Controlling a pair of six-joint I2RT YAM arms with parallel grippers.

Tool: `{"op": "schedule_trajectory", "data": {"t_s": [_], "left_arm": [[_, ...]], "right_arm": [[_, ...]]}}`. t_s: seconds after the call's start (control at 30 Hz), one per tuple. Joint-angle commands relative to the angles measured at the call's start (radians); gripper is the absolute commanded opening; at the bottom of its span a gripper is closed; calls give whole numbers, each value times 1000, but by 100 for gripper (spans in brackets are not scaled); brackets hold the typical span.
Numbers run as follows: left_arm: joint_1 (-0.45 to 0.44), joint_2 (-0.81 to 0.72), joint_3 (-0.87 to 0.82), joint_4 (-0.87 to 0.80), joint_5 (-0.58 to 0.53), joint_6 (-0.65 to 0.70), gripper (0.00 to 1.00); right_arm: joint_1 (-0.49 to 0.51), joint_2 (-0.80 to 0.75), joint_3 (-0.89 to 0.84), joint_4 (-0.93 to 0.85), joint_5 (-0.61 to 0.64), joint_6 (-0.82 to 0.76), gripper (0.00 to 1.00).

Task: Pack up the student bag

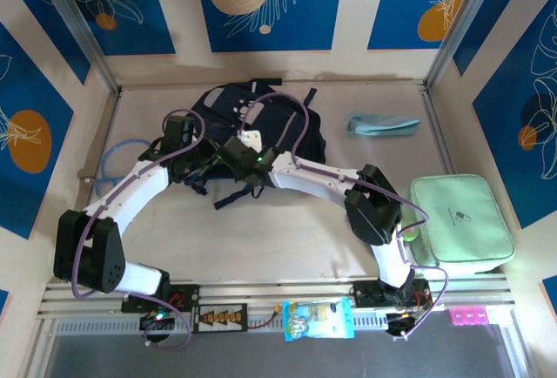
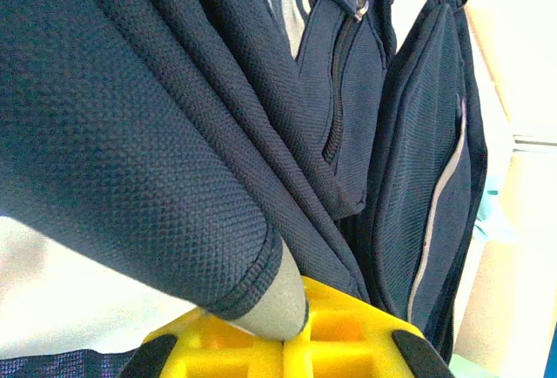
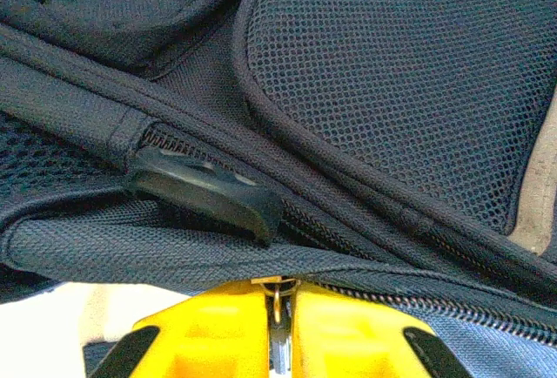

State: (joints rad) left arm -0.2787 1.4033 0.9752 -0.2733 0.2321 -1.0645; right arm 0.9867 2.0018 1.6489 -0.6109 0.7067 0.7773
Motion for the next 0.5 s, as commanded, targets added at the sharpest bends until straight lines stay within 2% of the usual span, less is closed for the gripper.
{"op": "schedule_trajectory", "data": {"t_s": [0.0,0.17,0.47], "left_arm": [[-11,-49,66,34,21,32,0],[-7,-37,66,24,6,55,0],[7,-10,58,-3,-9,104,0]], "right_arm": [[-23,-36,-47,5,19,-31,12],[-30,-94,-137,0,20,-20,11],[-84,-307,-432,-26,41,69,13]]}}
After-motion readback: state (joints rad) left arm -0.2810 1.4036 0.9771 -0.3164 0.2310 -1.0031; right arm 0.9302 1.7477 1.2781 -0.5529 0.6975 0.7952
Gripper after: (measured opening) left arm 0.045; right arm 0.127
